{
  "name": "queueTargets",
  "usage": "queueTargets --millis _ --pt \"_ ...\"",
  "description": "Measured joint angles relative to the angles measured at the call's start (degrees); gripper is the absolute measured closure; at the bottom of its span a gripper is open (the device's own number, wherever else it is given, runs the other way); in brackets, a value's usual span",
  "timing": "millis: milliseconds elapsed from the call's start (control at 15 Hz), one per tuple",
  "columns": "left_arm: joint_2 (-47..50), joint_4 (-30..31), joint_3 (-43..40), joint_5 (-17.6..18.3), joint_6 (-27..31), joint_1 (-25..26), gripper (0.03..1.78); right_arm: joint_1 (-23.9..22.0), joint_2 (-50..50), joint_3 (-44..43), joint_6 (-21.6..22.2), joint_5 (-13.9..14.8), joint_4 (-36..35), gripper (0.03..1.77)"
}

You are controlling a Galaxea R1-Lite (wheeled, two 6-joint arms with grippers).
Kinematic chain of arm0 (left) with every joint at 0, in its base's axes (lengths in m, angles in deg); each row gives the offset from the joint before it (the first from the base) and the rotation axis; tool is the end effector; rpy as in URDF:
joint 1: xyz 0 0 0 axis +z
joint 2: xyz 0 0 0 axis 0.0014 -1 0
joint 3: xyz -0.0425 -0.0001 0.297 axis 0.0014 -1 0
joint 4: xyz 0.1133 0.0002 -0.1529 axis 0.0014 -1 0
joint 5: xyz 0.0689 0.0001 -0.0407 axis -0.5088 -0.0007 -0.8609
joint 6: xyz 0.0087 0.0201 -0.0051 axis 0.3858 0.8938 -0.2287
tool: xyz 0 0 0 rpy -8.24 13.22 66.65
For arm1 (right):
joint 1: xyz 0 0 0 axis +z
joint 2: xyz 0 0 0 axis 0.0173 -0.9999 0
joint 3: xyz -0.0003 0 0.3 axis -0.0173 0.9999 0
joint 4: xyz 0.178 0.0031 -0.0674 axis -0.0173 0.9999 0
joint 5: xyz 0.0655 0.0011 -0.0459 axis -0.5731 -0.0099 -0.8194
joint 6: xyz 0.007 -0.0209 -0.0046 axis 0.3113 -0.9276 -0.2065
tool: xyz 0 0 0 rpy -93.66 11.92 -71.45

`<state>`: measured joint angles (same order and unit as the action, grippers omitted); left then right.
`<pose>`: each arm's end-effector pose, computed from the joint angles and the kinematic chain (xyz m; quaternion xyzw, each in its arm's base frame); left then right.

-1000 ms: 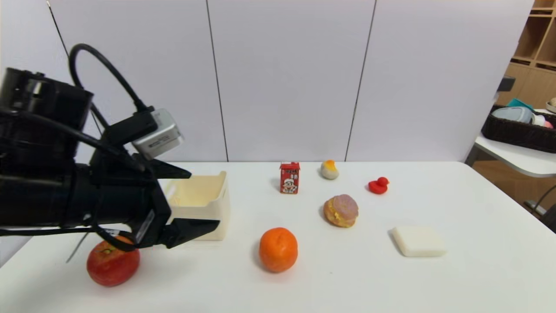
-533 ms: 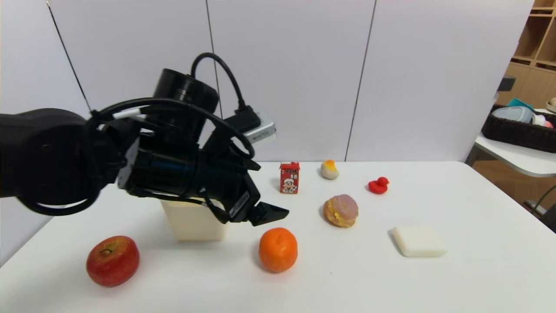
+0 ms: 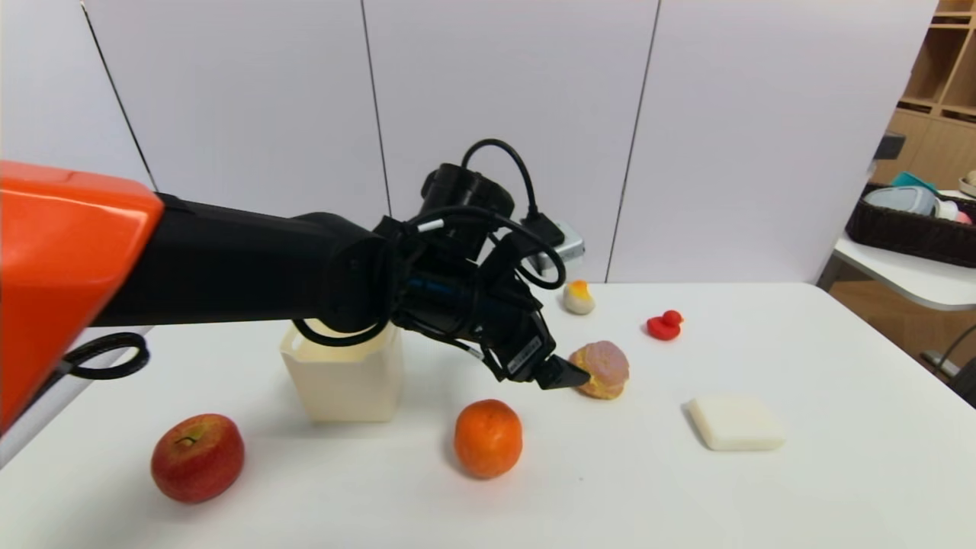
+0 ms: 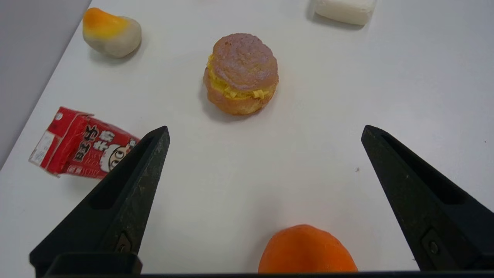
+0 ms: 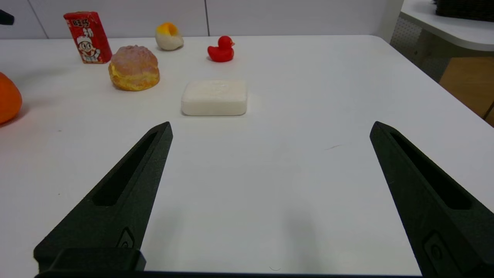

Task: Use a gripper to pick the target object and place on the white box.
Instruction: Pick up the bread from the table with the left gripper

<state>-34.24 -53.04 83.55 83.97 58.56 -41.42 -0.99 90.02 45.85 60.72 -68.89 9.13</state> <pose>0.2991 -0.2737 0.1987 0.2116 0.1886 -0.5395 0.7929 -0.0228 0.0000 0.0754 0.0016 -0.0006 0.0001 1.0000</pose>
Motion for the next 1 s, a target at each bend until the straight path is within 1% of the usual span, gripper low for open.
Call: queueTargets --millis 133,200,400,800,1000 --pt "-3.90 0.04 3.58 2.07 0.24 -0.61 0.03 0.00 0.00 0.00 0.00 0.00 0.00 0.03" --pt "-5.73 0.06 5.18 2.55 0.33 -0.80 0.03 0.00 0.00 0.00 0.00 0.00 0.00 0.03" --pt "-10.74 1.24 9.17 2.96 0.41 -1.13 0.03 0.00 0.00 0.00 0.00 0.00 0.00 0.03" --pt "-18.21 8.16 12.79 2.99 -0.30 -1.16 0.03 0.00 0.00 0.00 0.00 0.00 0.00 0.03" --pt "-20.37 8.68 14.13 2.99 -0.34 -1.08 0.03 0.00 0.00 0.00 -0.02 0.00 0.00 0.03"
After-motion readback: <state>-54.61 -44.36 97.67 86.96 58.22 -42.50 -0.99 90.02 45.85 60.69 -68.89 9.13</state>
